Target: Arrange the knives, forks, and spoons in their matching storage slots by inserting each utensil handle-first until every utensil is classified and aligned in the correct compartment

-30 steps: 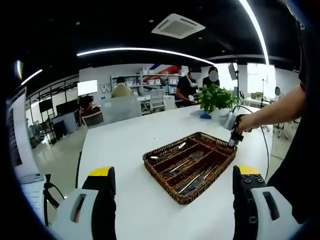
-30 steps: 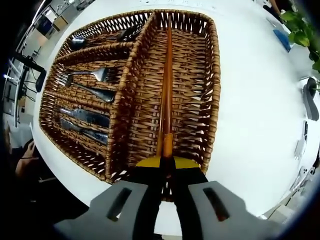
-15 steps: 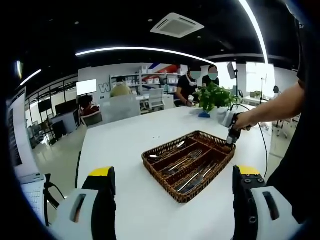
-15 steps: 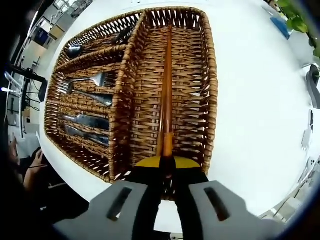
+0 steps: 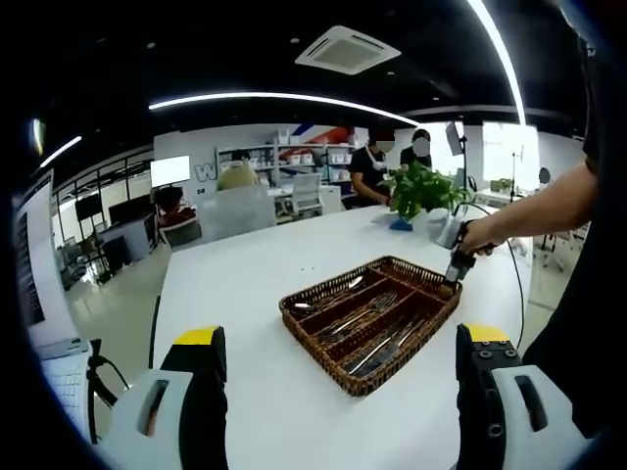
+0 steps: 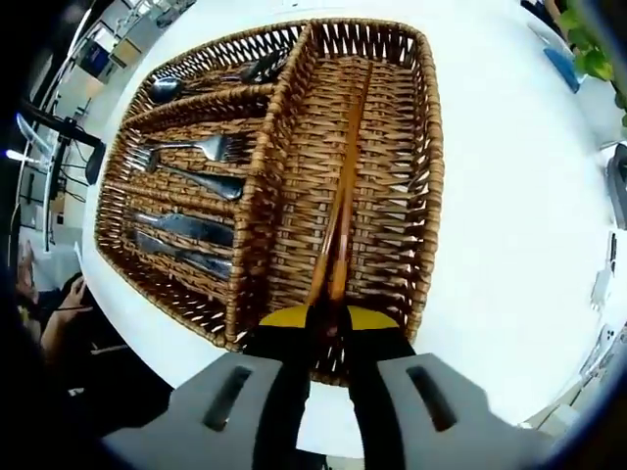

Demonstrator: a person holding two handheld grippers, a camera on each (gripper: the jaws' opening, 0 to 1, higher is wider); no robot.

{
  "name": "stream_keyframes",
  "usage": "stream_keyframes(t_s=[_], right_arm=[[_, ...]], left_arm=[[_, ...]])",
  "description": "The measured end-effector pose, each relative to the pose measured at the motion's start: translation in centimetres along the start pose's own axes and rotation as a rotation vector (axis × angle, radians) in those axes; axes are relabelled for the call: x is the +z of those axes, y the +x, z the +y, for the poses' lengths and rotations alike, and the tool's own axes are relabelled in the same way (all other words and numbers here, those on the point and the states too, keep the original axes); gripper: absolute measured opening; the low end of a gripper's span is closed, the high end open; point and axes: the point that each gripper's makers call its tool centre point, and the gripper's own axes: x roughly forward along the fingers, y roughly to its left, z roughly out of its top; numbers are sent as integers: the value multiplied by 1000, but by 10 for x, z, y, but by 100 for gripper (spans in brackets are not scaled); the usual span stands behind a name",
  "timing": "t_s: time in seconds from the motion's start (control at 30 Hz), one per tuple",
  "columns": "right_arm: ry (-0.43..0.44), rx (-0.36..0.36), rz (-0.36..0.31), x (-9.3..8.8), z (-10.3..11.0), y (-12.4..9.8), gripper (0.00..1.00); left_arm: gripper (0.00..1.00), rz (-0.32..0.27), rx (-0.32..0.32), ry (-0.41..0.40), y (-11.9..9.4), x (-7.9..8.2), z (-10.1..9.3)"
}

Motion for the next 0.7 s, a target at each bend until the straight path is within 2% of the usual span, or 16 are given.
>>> stream_keyframes(t_s=[0.1,0.2,0.27,0.3,0.37,0.43,0.5,0.57,0.6,0.7], right_arm=[[-18,20,-44,9,5,-10,17],[-72,41,-133,25,12,-28,19],[-118,29,-190,34,11,-36,23],[-111,19,-184,33,10,-39,23],[-152,25,-224,38,10,-47,26],[-209,18,-265,44,9,-52,33],[-231,18,-294,47,10,-55,39],[-299,-16,-375,58,9,-66,46],[-314,-40,-392,60,6,-70,52],[-374,-45,-475,68,9,-84,70]], left_arm=[[99,-3,3,-3,0,1,0],[99,-3,2,-10,2,0,0],[99,-6,-3,-14,2,1,-1],[99,-6,-3,-15,2,1,-1],[99,-5,-6,-13,4,3,-2],[99,-6,-8,-13,5,4,-2],[99,-8,-9,-15,6,6,-3],[99,-13,-13,-21,7,8,-4],[99,-12,-10,-20,8,9,-4],[99,-8,-9,-27,10,10,-3]])
